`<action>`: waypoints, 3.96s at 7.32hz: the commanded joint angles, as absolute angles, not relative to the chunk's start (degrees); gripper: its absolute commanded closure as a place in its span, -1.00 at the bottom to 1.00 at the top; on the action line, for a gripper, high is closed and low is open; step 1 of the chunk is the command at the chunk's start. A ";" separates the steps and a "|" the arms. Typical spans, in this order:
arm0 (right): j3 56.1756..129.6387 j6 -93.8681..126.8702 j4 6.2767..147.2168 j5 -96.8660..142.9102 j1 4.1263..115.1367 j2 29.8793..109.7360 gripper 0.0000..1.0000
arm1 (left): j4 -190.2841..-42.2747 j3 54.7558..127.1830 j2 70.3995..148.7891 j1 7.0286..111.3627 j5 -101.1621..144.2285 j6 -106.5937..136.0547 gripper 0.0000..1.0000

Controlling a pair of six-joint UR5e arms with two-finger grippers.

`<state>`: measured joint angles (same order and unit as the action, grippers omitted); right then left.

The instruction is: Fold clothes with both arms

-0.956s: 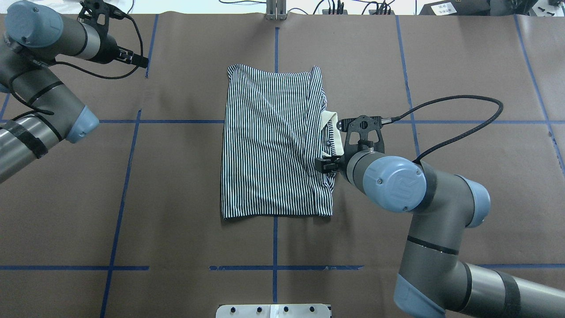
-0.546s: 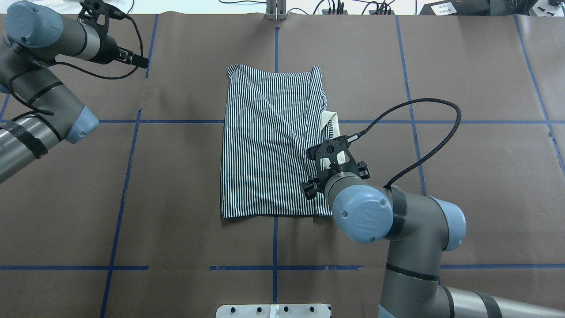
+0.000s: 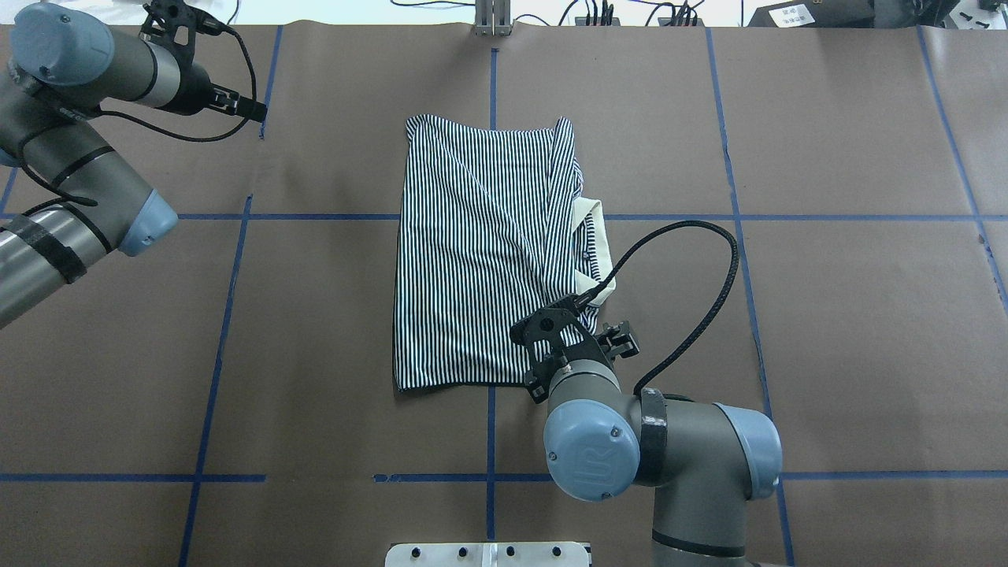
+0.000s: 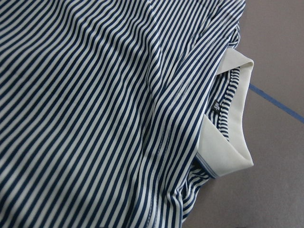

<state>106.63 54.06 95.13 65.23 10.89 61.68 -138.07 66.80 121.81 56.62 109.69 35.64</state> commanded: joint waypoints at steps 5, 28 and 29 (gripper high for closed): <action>105.47 53.70 98.61 61.88 7.38 61.70 -0.35 | -138.08 66.80 121.73 56.69 109.69 35.86 -1.00; 111.61 60.79 98.00 61.44 6.69 68.28 0.78 | -138.08 66.53 121.82 56.60 109.69 36.04 -1.00; 111.80 65.95 98.00 61.52 5.29 69.07 0.64 | -138.08 66.53 121.82 56.60 109.69 36.04 -1.00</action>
<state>111.15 60.26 97.97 61.44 6.98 67.71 -138.07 66.54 121.83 56.60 109.69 36.04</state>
